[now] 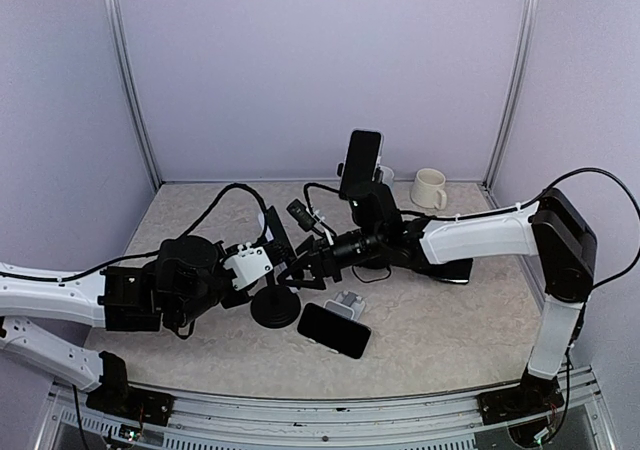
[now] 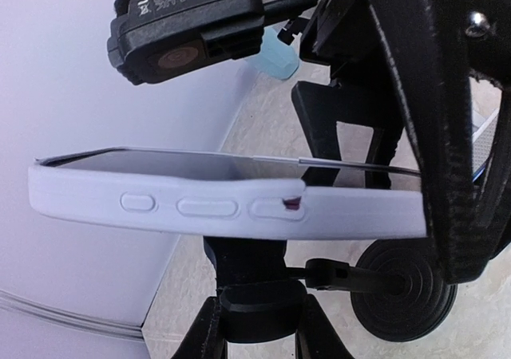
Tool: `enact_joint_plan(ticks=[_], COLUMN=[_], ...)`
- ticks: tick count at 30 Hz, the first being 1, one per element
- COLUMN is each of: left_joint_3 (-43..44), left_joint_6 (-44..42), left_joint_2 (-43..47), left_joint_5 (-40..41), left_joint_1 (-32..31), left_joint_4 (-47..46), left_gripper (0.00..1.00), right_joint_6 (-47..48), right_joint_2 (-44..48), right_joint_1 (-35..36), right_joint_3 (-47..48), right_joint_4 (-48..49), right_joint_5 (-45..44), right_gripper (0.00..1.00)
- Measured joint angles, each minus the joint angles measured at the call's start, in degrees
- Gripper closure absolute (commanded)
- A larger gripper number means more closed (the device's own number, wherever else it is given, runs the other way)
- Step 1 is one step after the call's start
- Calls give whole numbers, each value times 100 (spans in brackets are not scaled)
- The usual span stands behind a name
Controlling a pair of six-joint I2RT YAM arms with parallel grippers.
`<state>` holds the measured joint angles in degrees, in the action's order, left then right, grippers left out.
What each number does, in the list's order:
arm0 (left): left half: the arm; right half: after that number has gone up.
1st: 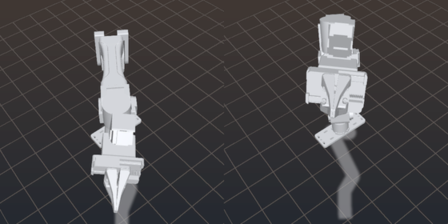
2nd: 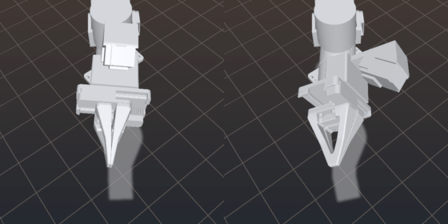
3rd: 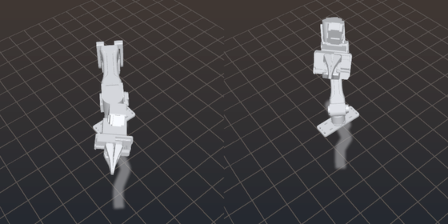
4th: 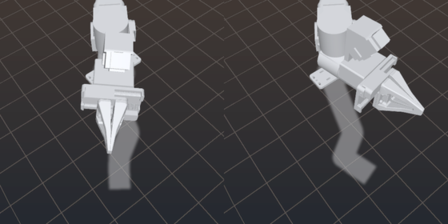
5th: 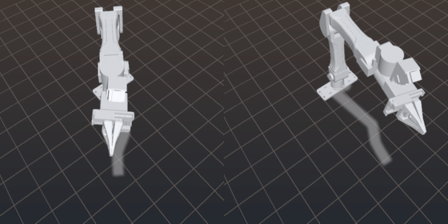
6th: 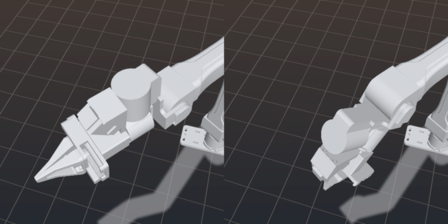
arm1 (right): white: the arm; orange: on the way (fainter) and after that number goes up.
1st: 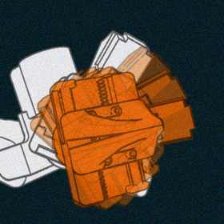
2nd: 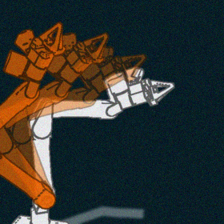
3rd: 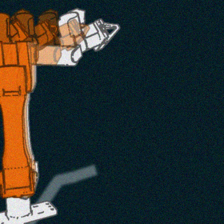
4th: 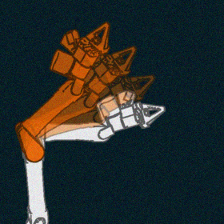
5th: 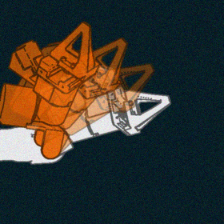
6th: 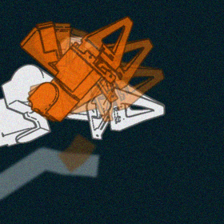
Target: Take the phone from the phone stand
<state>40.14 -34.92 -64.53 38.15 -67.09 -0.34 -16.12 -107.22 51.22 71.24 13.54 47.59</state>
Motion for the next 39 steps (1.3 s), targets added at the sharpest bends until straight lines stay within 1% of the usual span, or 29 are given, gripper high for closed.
enact_joint_plan(ticks=[5, 13, 21, 28, 34, 39], left_joint_3=[-26, -35, -35, 66, 223, 520], left_joint_6=[-4, -9, -33, -15, -175, -479], left_joint_2=[-26, -114, -201, -328, -737, -1060], left_joint_5=[122, 291, 586, 748, 1080, 962], left_joint_1=[-20, -22, 87, 610, 1250, 1891], left_joint_4=[-72, -210, -321, -476, -538, -575], left_gripper=[99, 100, 100, 100, 100, 100], right_joint_6=[-415, -802, -885, -907, -903, -863], right_joint_2=[186, 682, 920, 1202, 1598, 1762], right_joint_1=[4, 4, -48, -282, -476, -522], right_joint_3=[-402, -640, -798, -1355, -1552, -1639], right_joint_4=[570, 1137, 1220, 1207, 1263, 1349], right_joint_5=[186, 299, 166, -76, -120, -109], right_gripper=[95, 95, 95, 96, 96, 96])
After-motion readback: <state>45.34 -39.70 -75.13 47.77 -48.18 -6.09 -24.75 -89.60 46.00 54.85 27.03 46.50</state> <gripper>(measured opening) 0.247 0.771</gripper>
